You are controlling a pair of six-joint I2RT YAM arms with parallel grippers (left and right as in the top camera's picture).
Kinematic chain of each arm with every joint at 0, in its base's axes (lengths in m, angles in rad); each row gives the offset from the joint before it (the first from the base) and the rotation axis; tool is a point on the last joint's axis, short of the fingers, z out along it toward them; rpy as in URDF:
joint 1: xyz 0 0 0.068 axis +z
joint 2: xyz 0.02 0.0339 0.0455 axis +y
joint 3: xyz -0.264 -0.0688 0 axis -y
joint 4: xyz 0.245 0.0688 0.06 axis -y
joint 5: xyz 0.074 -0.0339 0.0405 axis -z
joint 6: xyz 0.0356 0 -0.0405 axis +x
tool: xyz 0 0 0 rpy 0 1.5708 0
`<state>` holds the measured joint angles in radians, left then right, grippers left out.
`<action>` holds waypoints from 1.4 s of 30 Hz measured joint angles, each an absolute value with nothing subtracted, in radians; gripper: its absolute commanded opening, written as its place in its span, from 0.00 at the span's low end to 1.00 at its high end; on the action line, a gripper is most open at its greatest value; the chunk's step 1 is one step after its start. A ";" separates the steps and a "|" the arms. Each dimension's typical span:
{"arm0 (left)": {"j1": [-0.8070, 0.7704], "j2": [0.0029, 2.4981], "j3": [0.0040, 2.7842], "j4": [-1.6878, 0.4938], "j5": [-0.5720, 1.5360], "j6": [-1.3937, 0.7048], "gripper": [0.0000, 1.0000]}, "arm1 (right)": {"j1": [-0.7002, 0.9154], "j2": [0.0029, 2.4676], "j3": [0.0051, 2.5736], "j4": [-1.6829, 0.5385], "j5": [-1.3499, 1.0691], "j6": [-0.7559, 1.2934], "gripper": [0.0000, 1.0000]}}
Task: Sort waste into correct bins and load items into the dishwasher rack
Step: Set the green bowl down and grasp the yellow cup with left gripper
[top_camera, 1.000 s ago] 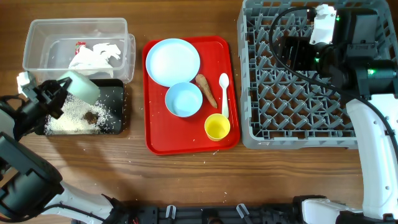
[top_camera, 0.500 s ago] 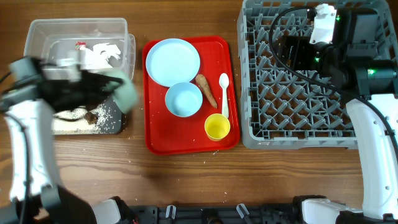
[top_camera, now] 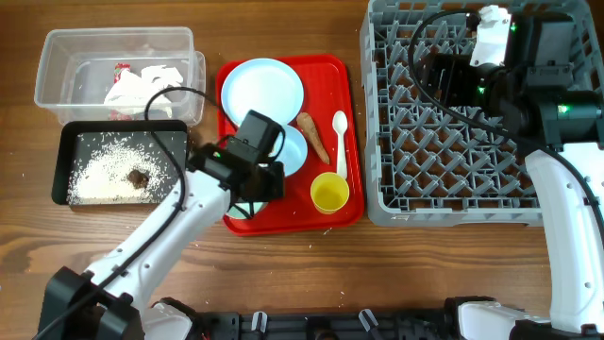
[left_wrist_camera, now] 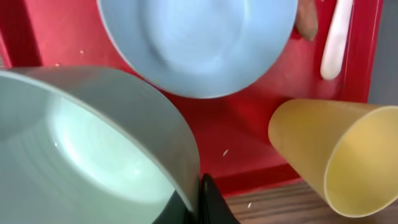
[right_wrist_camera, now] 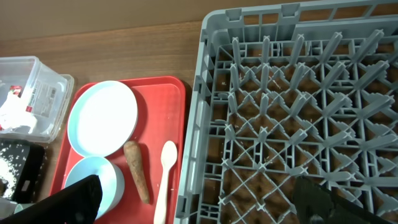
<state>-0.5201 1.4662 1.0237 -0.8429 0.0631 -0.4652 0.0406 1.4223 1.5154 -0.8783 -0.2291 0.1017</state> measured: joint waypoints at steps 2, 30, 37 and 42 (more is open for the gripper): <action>-0.538 1.481 1.024 -0.841 0.033 -0.470 0.05 | 0.041 1.422 1.515 -0.878 -0.229 0.102 1.00; -0.600 1.553 1.146 -0.732 0.155 -0.404 0.67 | 0.041 1.423 1.515 -0.859 -0.229 0.102 1.00; -0.607 1.553 1.146 -0.676 0.155 -0.392 0.69 | 0.041 1.423 1.515 -0.872 -0.229 0.102 0.99; -0.607 1.565 1.146 -0.668 0.155 -0.352 0.69 | 0.041 1.423 1.515 -0.875 -0.229 0.102 1.00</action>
<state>-0.6071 1.5646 1.1458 -0.6682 0.1555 -0.3523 0.0406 1.4235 1.5154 -0.8753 -0.2291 0.1017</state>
